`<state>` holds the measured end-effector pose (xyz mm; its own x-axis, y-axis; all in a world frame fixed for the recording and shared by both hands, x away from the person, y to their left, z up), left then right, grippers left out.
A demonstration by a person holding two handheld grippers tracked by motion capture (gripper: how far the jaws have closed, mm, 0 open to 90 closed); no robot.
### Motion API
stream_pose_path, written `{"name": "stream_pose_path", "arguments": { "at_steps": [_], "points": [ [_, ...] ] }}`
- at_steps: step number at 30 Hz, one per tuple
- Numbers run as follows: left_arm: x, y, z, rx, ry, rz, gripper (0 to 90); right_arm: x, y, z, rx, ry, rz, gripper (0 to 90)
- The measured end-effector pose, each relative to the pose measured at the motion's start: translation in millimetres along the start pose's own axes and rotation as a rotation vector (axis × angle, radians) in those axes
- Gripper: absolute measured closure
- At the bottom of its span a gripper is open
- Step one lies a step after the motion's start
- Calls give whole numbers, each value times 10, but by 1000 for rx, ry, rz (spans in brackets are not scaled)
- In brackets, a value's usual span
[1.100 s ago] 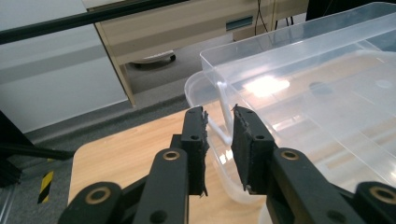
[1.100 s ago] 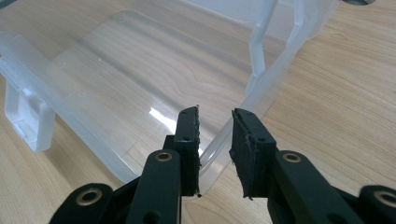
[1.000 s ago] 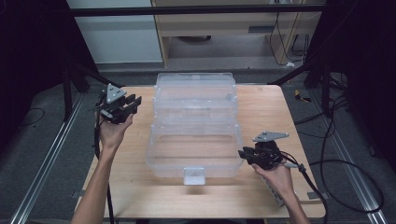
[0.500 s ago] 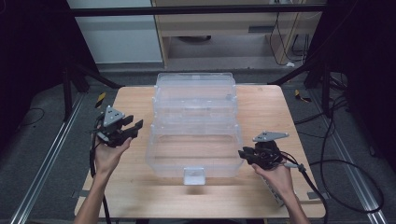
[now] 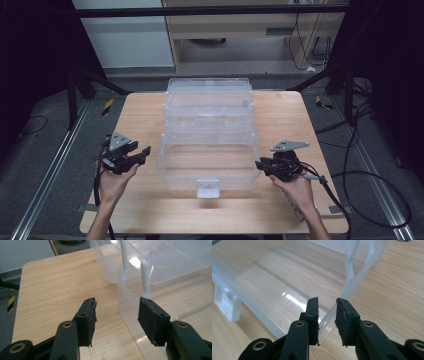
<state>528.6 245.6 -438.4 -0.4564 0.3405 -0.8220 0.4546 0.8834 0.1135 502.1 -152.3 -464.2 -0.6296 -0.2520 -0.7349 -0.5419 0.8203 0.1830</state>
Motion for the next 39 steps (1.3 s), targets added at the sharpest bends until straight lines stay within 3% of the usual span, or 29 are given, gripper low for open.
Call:
{"name": "stream_pose_path", "arguments": {
  "at_steps": [11, 20, 27, 39],
  "points": [
    [134, -12, 14, 4, 30, 7, 446, -14, -32, -3, 12, 0, 9, 633],
    [173, -16, 28, 12, 44, 13, 424, -151, -124, -260, 37, -66, 9, 515],
    [141, -32, -28, 26, 27, 14, 421, -188, -214, -414, 79, -73, 9, 468],
    [123, -63, -60, 32, 22, 20, 422, -162, -326, -662, 148, -2, -18, 405]
  ]
}}
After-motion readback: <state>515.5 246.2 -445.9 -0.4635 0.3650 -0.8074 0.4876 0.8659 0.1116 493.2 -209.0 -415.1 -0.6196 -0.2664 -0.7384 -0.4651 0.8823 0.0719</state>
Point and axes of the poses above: each handheld gripper's, and its own axes: z roughly forward along the jaws, x roughly out of its underside, y roughly to its left, the point moved 8 cm from there along z, roughly forward along the jaws, and after that the axes turned 5 degrees about z, right-handed, at the moved point
